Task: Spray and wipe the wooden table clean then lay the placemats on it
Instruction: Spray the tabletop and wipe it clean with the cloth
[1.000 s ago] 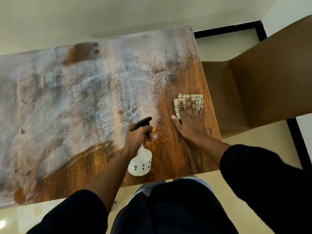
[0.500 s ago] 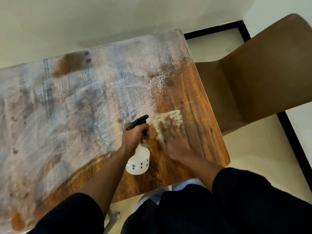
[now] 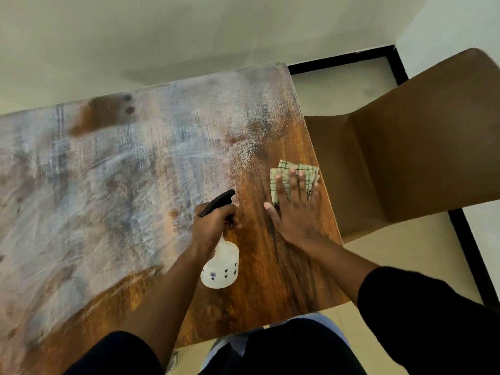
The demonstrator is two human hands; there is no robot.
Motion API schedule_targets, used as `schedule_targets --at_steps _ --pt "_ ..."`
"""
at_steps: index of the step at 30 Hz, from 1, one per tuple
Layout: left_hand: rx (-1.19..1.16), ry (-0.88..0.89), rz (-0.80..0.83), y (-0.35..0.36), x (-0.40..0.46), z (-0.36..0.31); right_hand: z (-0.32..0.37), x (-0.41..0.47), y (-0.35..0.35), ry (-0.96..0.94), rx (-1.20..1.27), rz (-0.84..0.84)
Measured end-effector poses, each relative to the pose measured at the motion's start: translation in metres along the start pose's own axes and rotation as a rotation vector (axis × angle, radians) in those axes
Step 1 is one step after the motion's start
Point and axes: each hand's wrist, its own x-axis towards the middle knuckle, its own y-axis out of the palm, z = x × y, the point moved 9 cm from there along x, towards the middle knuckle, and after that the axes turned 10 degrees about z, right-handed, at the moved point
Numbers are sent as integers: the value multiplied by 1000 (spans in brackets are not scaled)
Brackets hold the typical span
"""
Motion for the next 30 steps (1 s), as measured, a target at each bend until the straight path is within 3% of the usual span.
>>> schedule_targets --at_steps 7,13,19,24,30 --pt "-13 10 -13 23 26 -19 -13 17 -11 11 24 -45" --pt "-33 49 -35 31 46 -35 -19 106 -56 -126 3 -105" --pt "-40 33 -40 35 61 -40 -23 186 -91 -127 -54 -109" --pt "-38 16 -22 44 69 -39 -24 155 -82 -137 -19 -162" --pt "-31 12 8 54 73 -39 -27 47 -37 -149 37 -111"
